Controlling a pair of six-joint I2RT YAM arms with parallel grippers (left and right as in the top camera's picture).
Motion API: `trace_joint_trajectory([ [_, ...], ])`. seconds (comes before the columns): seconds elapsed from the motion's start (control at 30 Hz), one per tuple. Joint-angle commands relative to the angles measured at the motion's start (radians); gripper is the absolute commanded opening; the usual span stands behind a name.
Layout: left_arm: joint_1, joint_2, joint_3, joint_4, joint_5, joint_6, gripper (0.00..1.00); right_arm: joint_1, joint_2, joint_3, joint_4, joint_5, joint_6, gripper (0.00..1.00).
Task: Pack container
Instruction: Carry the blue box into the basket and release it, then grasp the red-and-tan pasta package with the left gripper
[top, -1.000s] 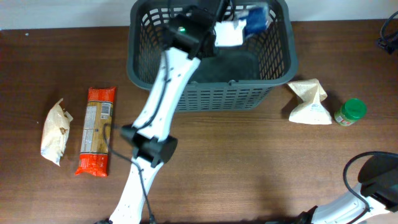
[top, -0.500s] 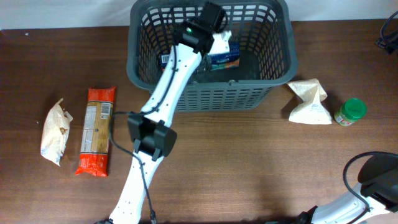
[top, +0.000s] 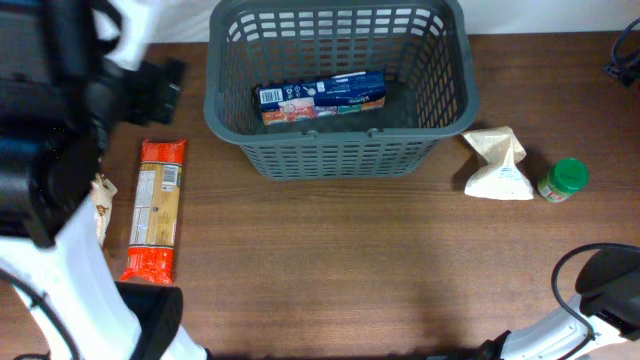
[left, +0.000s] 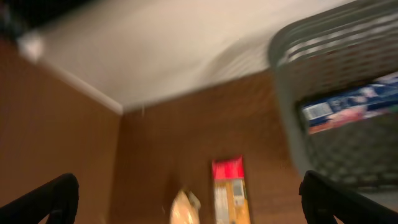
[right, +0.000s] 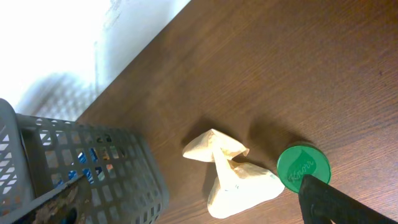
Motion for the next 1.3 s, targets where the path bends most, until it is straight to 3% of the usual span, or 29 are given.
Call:
trace_joint_trajectory([
  [0.0,0.196,0.08,-0.194,-0.006,0.147,-0.153,0.99,0.003,-0.003,0.006,0.003,0.01,-0.002,0.99],
  [0.17,0.344,0.086,-0.599,0.032,0.182,-0.1,0.99,0.003,-0.003,0.006,0.003,0.01,-0.002,0.99],
  [0.33,0.439,0.088,-1.087,0.323,0.224,-0.067,0.99,0.003,-0.003,0.006,0.003,0.01,-0.002,0.99],
  [0.47,0.444,0.113,-1.367,0.528,0.228,0.093,0.99,0.003,-0.003,0.006,0.003,0.01,-0.002,0.99],
  [0.97,0.43,0.339,-1.401,0.605,0.248,0.052,0.99,0.003,-0.003,0.006,0.003,0.01,-0.002,0.99],
  [1.03,0.43,0.349,-1.401,0.602,0.248,0.049,0.92,0.003,-0.003,0.006,0.003,0.01,-0.002,0.99],
  [1.07,0.43,0.352,-1.401,0.601,0.248,0.049,0.74,0.003,-0.003,0.006,0.003,0.01,-0.002,0.99],
  [1.1,0.43,0.352,-1.401,0.601,0.248,0.049,0.47,0.003,-0.003,0.006,0.003,0.01,-0.002,0.99],
  [1.13,0.43,0.352,-1.399,0.6,0.248,0.049,0.11,0.003,-0.003,0.006,0.003,0.01,-0.002,0.99],
  [1.17,0.43,0.352,-1.394,0.592,0.248,0.04,0.02,0.003,-0.003,0.006,0.003,0.01,-0.002,0.99],
  [1.27,0.424,0.352,-1.315,0.499,0.235,-0.029,0.02,0.003,-0.003,0.006,0.003,0.01,-0.002,0.99],
])
